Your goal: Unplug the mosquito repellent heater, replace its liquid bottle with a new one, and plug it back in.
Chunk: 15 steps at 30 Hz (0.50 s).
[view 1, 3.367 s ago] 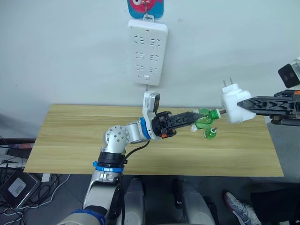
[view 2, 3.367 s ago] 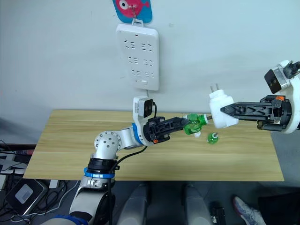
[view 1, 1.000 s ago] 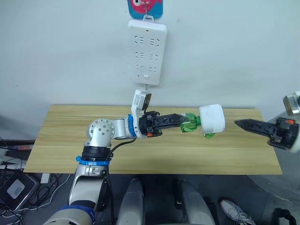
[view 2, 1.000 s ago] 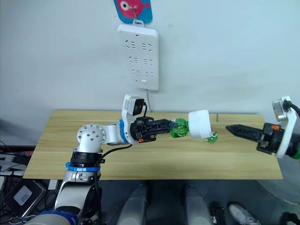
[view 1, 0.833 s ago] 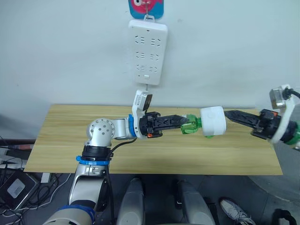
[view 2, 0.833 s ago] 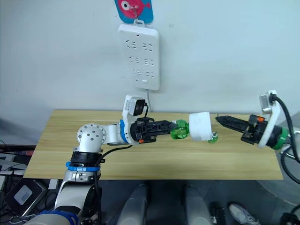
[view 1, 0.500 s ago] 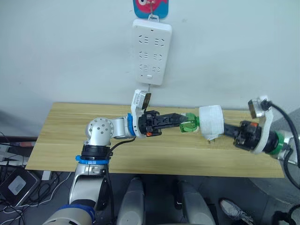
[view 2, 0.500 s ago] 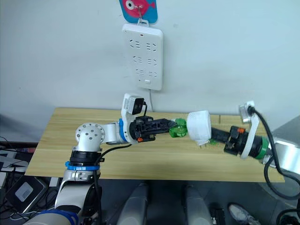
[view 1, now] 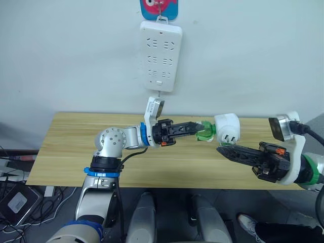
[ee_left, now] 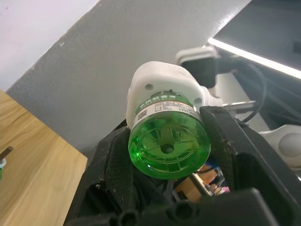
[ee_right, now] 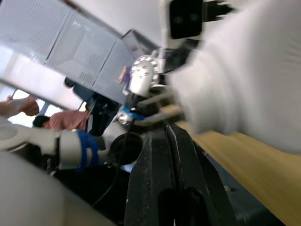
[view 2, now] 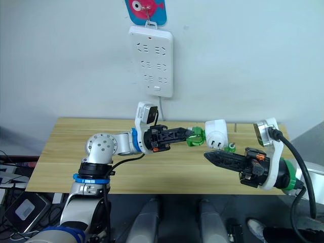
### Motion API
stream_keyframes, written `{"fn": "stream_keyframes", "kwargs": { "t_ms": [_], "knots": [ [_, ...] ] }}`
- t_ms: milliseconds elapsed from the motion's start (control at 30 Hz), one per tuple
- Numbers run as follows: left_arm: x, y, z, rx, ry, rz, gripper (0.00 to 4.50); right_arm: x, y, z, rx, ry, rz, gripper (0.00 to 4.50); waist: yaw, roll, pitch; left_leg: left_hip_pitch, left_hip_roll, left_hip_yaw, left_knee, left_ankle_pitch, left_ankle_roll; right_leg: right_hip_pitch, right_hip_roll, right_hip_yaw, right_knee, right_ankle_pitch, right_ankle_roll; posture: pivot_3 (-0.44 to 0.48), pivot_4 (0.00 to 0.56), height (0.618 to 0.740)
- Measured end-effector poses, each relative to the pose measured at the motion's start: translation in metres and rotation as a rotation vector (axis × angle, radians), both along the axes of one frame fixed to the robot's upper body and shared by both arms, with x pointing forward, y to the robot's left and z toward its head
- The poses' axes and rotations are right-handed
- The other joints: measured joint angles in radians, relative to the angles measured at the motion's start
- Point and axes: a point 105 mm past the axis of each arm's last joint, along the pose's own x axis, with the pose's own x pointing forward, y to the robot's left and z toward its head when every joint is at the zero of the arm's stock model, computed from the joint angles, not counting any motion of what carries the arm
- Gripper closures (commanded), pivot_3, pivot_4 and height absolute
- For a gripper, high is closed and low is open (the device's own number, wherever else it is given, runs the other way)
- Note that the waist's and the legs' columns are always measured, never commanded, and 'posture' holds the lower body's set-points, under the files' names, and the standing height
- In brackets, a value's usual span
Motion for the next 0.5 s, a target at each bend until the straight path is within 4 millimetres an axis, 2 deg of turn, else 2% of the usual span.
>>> {"fn": "stream_keyframes", "kwargs": {
  "t_ms": [200,500],
  "knots": [
    [-0.003,-0.002,-0.004,0.007,-0.005,-0.015,2.24,0.006,0.006,0.022,0.013,-0.1,0.044,4.47,-0.001,0.0,0.0,0.0,0.0,0.0,0.0,0.0,0.0,0.0,0.0,0.0,0.0,0.0,0.0,0.122,0.304,0.74],
    [-0.008,-0.001,-0.008,0.019,-0.027,-0.04,2.24,0.048,0.004,0.047,0.035,-0.122,-0.03,4.47,-0.001,0.0,0.0,0.0,0.0,0.0,0.0,0.0,0.0,0.0,0.0,0.0,0.0,0.0,0.0,0.12,0.31,0.74]
  ]
}}
